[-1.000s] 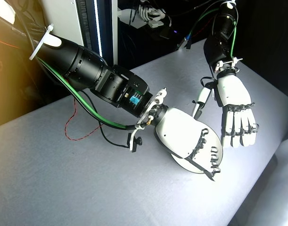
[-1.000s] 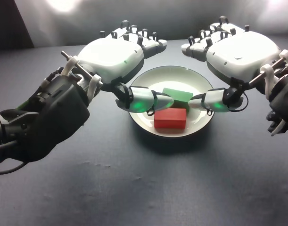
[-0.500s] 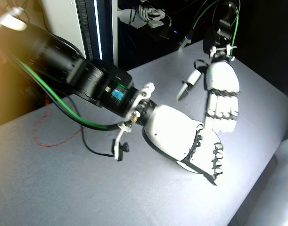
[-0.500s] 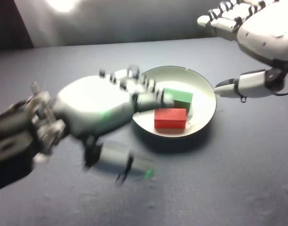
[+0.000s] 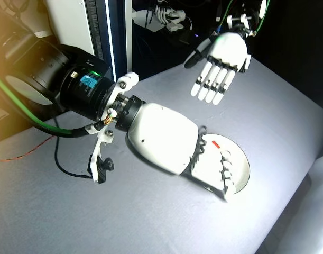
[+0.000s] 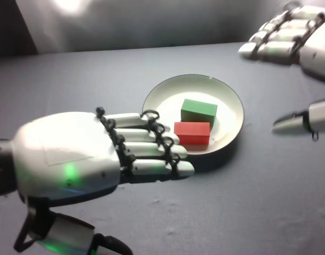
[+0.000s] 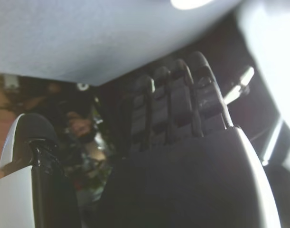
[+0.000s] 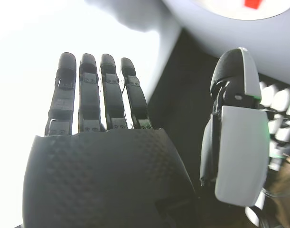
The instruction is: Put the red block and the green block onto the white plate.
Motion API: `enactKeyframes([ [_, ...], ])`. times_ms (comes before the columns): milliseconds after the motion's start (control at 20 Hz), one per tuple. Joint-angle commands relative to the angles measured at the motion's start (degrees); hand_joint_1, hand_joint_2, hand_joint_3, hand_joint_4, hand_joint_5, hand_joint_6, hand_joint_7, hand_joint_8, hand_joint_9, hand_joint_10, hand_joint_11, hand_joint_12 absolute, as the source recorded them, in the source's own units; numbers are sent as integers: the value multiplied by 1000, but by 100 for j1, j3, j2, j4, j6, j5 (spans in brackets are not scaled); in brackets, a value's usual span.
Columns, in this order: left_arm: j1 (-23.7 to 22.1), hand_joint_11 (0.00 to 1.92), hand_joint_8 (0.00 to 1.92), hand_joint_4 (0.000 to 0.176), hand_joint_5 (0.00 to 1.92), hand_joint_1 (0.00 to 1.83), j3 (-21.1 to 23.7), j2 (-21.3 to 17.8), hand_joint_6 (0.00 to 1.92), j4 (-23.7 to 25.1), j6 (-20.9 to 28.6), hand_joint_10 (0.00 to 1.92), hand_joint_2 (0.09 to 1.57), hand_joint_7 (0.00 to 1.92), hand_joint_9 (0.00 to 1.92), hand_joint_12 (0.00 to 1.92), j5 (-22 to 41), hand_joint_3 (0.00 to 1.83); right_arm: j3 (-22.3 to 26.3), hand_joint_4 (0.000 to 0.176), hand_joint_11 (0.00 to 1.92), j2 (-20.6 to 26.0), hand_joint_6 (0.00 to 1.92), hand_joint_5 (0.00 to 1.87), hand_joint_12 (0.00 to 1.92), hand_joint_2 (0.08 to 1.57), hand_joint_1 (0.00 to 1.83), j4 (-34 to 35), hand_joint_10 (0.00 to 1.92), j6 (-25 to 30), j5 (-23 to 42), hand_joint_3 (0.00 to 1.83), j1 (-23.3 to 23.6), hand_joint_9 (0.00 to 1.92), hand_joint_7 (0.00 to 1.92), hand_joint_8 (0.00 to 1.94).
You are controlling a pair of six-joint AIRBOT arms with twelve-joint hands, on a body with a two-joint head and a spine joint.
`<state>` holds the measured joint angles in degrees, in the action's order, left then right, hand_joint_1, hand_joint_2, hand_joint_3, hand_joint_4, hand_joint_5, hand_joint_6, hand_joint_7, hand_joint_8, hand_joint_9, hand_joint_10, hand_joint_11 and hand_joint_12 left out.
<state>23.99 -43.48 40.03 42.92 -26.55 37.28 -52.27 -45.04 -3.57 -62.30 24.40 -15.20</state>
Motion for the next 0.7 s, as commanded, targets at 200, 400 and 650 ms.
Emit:
enactKeyframes([
  [200, -105, 0, 0, 0, 251, 403, 72, -79, 1, -216, 12, 0, 1074, 198, 146, 369, 452, 2, -81, 0, 0, 159, 2, 204, 403, 975, 538, -1740, 1, 1870, 862, 0, 13, 152, 187, 1],
  [400, -295, 0, 3, 0, 225, 384, 71, -34, 0, -210, -15, 3, 1079, 186, 130, 296, 395, 1, -80, 0, 0, 142, 0, 192, 380, 964, 560, -2720, 1, 2371, 851, 0, 26, 145, 174, 1],
  [650, -414, 0, 7, 0, 305, 444, 77, -24, 12, -189, -15, 12, 1064, 261, 198, 484, 357, 0, -79, 0, 0, 94, 7, 237, 407, 977, 577, -3027, 8, 2553, 733, 3, 80, 182, 225, 8],
])
